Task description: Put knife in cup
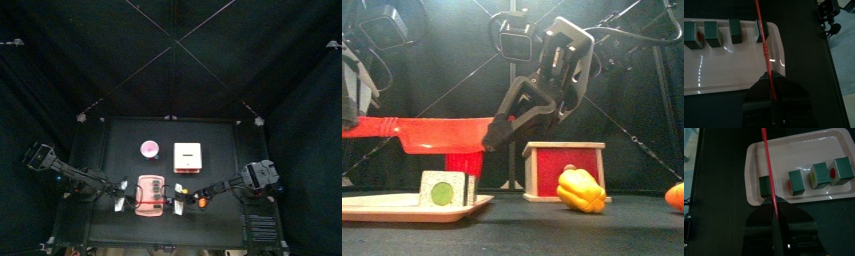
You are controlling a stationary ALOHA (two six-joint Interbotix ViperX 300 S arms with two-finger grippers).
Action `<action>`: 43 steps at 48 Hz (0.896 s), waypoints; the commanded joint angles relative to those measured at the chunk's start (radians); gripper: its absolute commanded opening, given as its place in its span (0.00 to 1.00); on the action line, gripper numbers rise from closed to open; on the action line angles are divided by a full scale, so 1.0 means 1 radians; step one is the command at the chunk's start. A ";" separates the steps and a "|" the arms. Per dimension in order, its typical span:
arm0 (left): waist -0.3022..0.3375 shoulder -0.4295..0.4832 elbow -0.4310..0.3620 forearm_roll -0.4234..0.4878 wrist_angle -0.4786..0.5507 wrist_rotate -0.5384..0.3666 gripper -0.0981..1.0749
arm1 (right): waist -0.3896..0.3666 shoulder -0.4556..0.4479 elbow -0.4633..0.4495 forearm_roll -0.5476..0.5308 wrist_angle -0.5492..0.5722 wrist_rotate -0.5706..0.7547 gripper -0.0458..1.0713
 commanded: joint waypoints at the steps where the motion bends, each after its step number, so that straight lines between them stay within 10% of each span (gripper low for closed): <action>1: -0.006 -0.015 -0.002 0.002 -0.006 0.003 0.34 | -0.011 -0.041 -0.008 -0.008 0.005 -0.002 0.21; 27: 0.101 -0.201 -0.003 0.051 0.054 0.003 0.34 | -0.081 -0.186 0.018 -0.083 0.005 -0.002 0.62; 43: 0.173 -0.322 -0.094 0.005 0.295 0.002 0.34 | -0.107 -0.383 0.144 -0.187 0.008 0.000 0.65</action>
